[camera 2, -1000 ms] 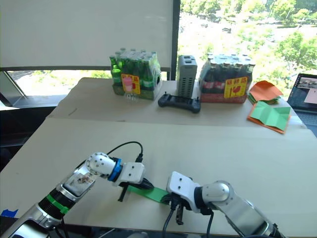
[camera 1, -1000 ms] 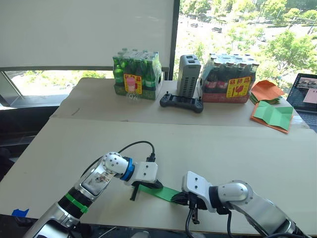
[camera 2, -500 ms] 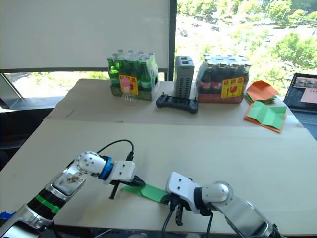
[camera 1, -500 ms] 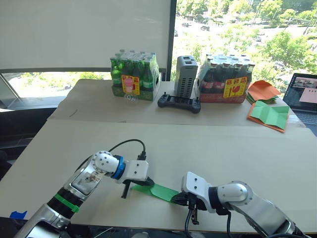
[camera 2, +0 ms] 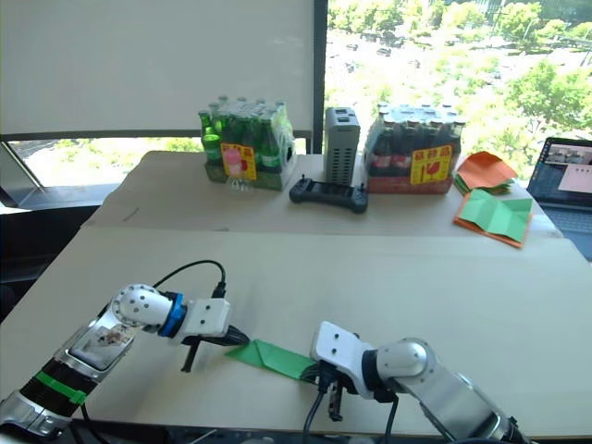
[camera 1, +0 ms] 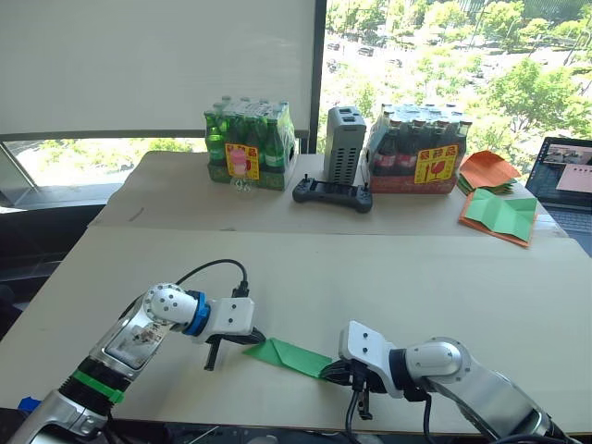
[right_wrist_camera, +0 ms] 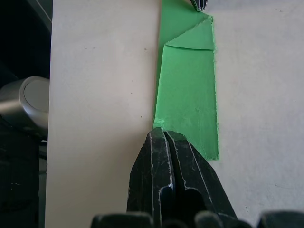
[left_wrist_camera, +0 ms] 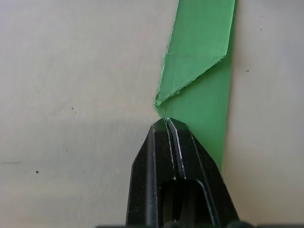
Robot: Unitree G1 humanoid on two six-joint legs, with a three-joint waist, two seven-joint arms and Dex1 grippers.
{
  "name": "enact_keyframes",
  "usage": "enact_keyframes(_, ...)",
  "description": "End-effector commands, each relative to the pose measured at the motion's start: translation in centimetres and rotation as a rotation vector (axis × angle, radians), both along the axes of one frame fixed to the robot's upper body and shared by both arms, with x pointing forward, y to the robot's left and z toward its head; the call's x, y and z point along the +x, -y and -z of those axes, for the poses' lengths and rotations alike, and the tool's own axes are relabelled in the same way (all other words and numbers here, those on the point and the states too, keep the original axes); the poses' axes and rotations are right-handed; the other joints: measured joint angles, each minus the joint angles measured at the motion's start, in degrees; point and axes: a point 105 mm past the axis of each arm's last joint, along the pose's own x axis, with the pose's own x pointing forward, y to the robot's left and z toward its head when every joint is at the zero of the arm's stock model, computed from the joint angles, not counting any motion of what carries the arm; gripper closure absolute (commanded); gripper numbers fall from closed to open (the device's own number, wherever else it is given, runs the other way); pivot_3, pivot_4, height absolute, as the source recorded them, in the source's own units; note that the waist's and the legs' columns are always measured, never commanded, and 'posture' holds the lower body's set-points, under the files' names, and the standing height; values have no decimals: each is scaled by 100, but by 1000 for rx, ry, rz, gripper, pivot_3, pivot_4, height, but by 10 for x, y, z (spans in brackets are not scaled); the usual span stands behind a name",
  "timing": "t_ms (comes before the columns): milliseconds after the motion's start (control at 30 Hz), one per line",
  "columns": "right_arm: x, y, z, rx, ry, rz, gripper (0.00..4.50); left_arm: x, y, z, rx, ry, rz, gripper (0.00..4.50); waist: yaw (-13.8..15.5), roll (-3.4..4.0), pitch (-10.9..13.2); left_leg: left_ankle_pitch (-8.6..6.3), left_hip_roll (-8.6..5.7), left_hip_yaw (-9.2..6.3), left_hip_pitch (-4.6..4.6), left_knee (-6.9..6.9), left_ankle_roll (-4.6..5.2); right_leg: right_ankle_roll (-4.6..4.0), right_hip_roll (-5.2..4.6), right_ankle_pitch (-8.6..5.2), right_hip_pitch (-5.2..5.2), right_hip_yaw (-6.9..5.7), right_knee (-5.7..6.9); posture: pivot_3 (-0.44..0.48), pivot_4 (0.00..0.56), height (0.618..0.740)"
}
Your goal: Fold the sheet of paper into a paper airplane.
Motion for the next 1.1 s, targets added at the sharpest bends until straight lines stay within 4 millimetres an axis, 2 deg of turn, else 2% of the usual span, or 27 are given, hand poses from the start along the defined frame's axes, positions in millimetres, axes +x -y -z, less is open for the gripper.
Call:
enact_keyframes(33, 0, 6, 11, -32, -45, 29, 4456, 3, -19, 5, 21, -26, -105, 4500, -3, 0, 0, 0, 0, 0, 0, 0, 0, 0, 0, 0, -1, 0, 0, 0, 150, 675)
enact_keyframes(167, 0, -3, -8, 59, 0, 8, 4456, 3, -23, -14, -89, -29, -179, 4500, -39, -3, 6, 4, 2, -1, -19, 0, -6, -2, 5, 1, -11, 1, 4, 0, 150, 675)
enact_keyframes(300, -3, -9, -38, 176, 69, -16, 4456, 0, -32, -52, -288, -34, -313, 4500, -41, -1, 39, 26, 1, -4, -67, 7, -44, -3, 5, 2, -49, 1, 11, 0, 150, 675)
enact_keyframes(400, -6, -9, -60, 263, 97, -8, 4456, -10, -37, -72, -430, -67, -387, 4500, -39, -2, 68, 28, -1, -8, -74, 9, -47, -4, 3, 2, -52, -3, 7, 0, 150, 675)
enact_keyframes(467, -5, -7, -75, 318, 138, 2, 4456, -26, -36, -75, -485, -137, -404, 4500, -53, -3, 73, 26, -1, -8, -74, 7, -45, -3, 3, 2, -50, -3, 2, 0, 150, 675)
enact_keyframes(600, -16, -5, -85, 364, 114, -22, 3276, -43, -37, -69, -491, -205, -443, 3358, -32, -3, 82, 23, 0, -6, -72, 7, -41, -4, 2, 2, -45, -4, -6, 0, 150, 675)
enact_keyframes(767, -31, -4, -85, 365, 60, -72, 1565, -50, -32, -68, -514, -238, -458, 1685, 30, -4, 89, 22, 0, -3, -74, 9, -38, -5, -1, 1, -42, -3, -5, 0, 150, 675)
enact_keyframes(900, -36, -6, -63, 300, -23, -71, 151, -54, -27, -65, -522, -245, -462, 292, 35, -4, 89, 20, 1, 0, -69, 8, -37, -5, -2, 2, -39, -2, -5, 0, 150, 675)
enact_keyframes(933, -36, -7, -59, 300, -42, -70, 0, -56, -25, -66, -534, -248, -458, 24, 27, -5, 90, 21, 2, 1, -70, 6, -37, -6, -1, 2, -41, -1, -5, 0, 150, 675)
enact_keyframes(1100, -28, -11, -47, 296, -77, -47, 0, -59, -22, -66, -533, -256, -451, 24, 31, -6, 91, 22, 1, 4, -71, 8, -39, -7, -5, 1, -41, 1, -5, 0, 150, 675)
